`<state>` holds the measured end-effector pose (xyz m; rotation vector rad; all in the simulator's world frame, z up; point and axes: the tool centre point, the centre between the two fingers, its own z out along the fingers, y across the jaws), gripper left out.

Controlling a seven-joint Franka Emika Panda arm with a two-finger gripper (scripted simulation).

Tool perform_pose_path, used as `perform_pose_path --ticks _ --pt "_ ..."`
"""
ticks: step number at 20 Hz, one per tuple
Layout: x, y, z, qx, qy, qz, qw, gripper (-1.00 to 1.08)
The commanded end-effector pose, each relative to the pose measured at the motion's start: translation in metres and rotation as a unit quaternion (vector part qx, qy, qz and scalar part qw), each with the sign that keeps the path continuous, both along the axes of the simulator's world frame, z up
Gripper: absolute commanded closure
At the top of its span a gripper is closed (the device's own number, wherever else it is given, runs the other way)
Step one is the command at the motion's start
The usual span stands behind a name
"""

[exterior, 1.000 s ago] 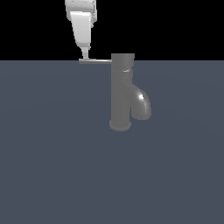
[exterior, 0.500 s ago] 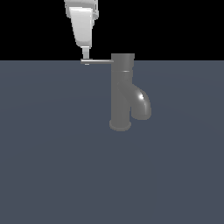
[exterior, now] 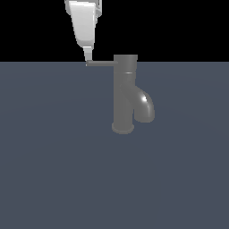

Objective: Turn on the faucet by rotating a designated handle.

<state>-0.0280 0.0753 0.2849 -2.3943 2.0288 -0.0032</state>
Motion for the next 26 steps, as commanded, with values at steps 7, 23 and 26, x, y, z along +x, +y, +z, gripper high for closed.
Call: perform_pose_path --ticks 7,23,26 --pt "-0.014 -0.014 0.0 0.0 0.0 0.0 1.0 1.08" --pt "-0.05 -0.069 0.0 0.0 0.001 0.0 1.0 1.08" --pt "-0.057 -0.08 0.0 0.0 0.002 0.0 1.0 1.08"
